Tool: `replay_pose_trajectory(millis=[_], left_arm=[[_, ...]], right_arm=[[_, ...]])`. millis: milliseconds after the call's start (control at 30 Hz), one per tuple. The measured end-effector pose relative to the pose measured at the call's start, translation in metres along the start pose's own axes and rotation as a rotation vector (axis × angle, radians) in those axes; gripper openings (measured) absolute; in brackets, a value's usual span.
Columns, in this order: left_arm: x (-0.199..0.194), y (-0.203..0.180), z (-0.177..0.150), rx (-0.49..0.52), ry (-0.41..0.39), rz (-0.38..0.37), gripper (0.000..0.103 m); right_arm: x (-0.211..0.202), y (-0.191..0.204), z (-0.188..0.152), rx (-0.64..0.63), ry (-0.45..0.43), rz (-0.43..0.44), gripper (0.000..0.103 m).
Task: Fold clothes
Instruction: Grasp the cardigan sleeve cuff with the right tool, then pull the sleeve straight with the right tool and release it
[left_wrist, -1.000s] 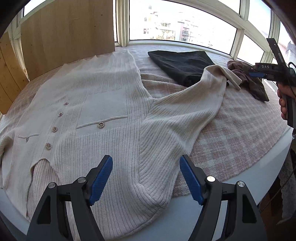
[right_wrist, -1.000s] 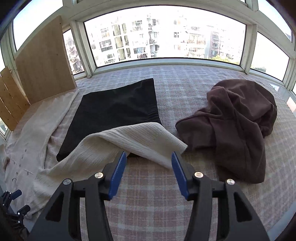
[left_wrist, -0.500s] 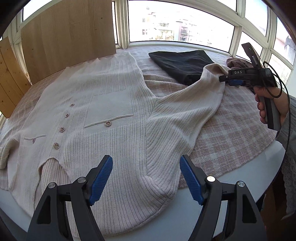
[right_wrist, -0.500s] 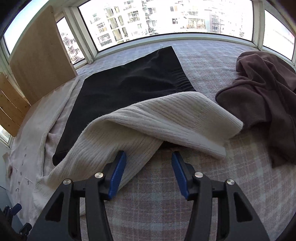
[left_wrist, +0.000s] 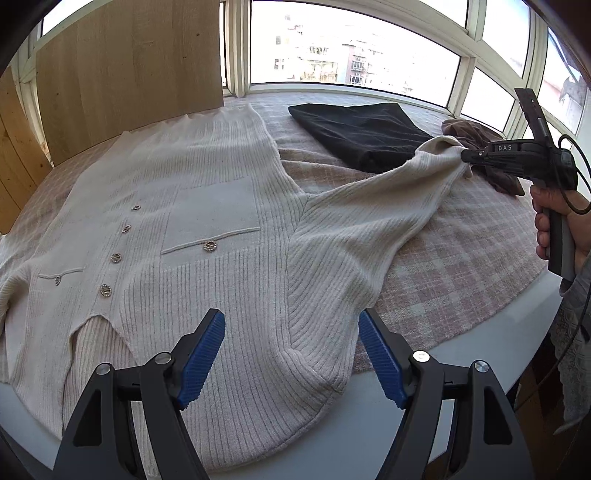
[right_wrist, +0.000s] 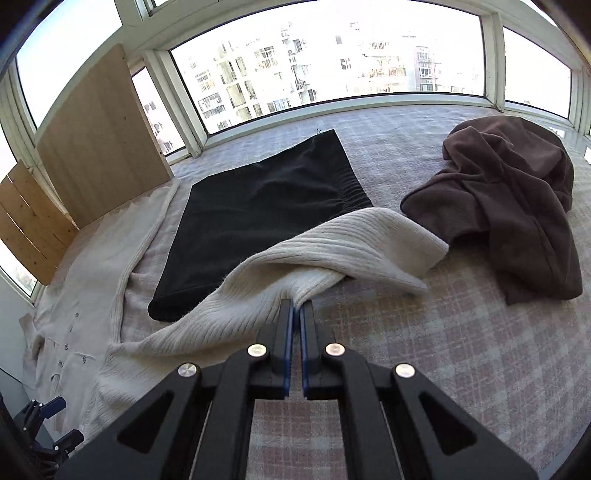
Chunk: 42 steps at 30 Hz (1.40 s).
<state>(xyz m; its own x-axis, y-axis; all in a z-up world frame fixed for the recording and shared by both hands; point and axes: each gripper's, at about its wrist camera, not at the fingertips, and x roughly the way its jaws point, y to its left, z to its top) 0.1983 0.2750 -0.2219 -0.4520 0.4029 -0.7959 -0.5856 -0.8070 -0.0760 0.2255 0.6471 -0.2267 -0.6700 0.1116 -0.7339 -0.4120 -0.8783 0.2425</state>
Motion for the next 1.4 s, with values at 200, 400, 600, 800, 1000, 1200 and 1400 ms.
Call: replay_pose_trajectory(millis=[200, 400, 600, 800, 1000, 1200, 1400], left_arm=[[-0.005, -0.007, 0.007, 0.048, -0.018, -0.047, 0.073], [0.008, -0.007, 0.0, 0.106, 0.026, -0.074, 0.073], [0.019, 0.006, -0.011, 0.115, 0.074, -0.059, 0.073], [0.018, 0.02, -0.021, 0.137, 0.082, -0.036, 0.074], [0.015, 0.034, -0.022, 0.111, 0.104, -0.007, 0.075], [-0.002, 0.029, -0.022, 0.08, 0.106, -0.02, 0.074], [-0.005, 0.016, -0.017, 0.086, 0.107, -0.036, 0.074]], right_arm=[[-0.086, -0.008, -0.038, 0.051, -0.046, -0.058, 0.003], [-0.055, -0.013, -0.106, 0.063, 0.198, -0.149, 0.004], [-0.073, -0.042, -0.125, 0.117, 0.174, -0.216, 0.009], [-0.058, -0.073, -0.091, 0.063, 0.177, -0.262, 0.009], [-0.051, -0.14, -0.021, 0.102, 0.116, -0.385, 0.009], [-0.048, -0.093, -0.066, -0.008, 0.178, -0.275, 0.032], [-0.048, -0.123, -0.079, 0.138, 0.1, -0.292, 0.035]])
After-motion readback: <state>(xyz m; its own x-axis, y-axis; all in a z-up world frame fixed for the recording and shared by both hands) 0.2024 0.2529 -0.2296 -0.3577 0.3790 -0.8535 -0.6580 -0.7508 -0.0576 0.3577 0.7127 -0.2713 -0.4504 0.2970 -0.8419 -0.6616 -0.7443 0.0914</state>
